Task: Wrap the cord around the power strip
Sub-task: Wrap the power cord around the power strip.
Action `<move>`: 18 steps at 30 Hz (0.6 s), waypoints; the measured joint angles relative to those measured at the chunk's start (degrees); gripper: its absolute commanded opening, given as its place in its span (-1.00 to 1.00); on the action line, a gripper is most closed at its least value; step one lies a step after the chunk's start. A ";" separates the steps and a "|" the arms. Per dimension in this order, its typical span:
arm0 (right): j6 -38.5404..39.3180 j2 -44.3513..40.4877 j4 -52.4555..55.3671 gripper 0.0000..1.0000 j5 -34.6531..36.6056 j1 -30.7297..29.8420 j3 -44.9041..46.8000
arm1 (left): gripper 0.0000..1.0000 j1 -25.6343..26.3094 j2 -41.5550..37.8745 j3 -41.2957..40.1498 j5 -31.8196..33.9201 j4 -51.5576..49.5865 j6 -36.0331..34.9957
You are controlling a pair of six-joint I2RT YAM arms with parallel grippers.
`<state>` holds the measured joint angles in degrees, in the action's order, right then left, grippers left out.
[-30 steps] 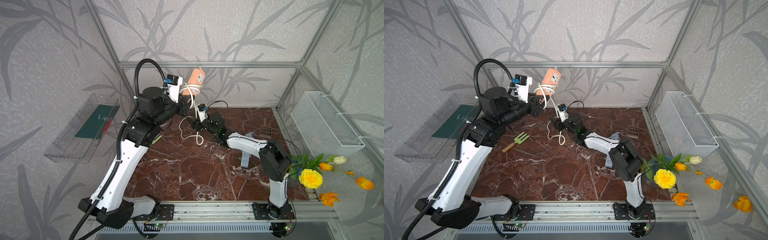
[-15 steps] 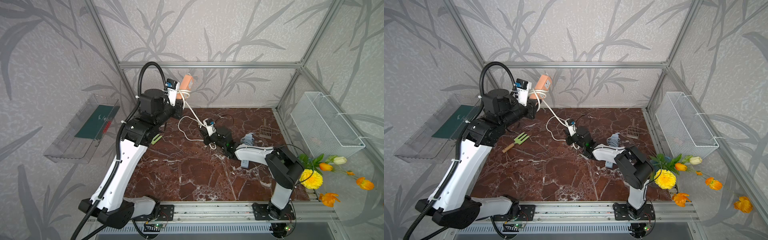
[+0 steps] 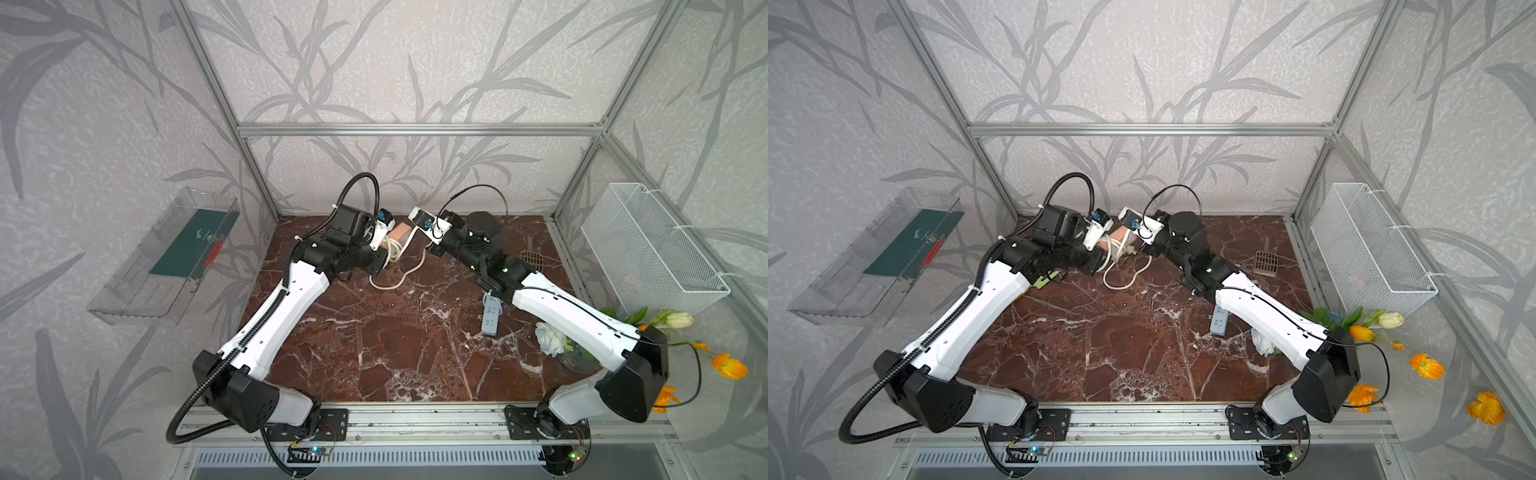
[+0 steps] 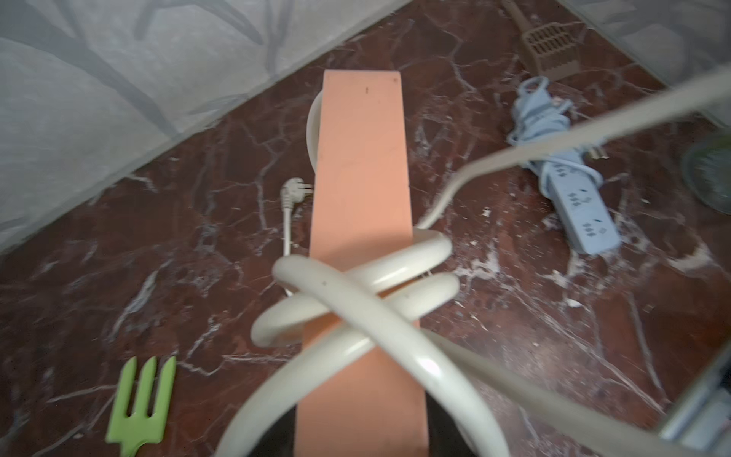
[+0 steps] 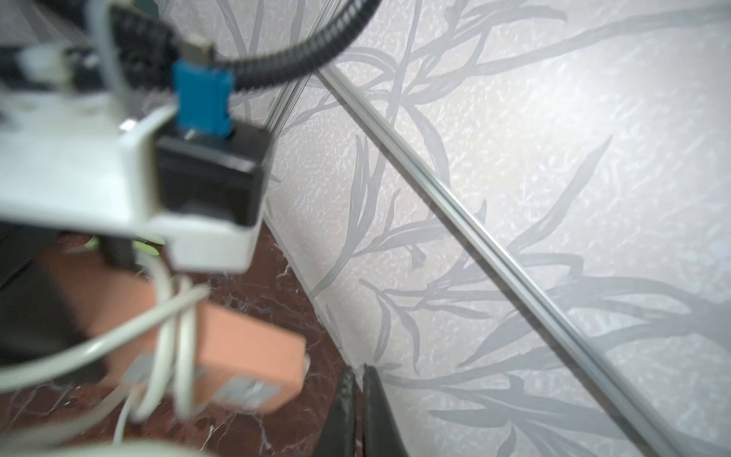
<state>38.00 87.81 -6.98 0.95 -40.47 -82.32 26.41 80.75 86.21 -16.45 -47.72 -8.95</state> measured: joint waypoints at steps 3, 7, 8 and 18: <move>1.29 6.64 4.46 -1.00 -4.48 3.17 -9.92 | -1.00 1.51 -3.54 -2.64 -11.37 -0.37 -0.04; -1.99 13.81 9.01 -0.82 -16.24 9.01 -16.15 | -1.00 1.84 -11.34 -6.47 -21.77 7.54 3.19; -3.48 14.91 9.09 -0.76 -19.96 9.90 -16.31 | -1.00 1.53 -12.68 -6.78 -22.51 9.49 4.59; -22.62 15.43 -7.50 -0.07 -32.13 12.26 -7.98 | -1.00 1.81 -11.76 -3.43 -29.46 11.91 8.50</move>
<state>15.38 103.24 -14.48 -31.18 -28.21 -90.30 28.23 68.99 82.78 -45.91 -35.81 -0.45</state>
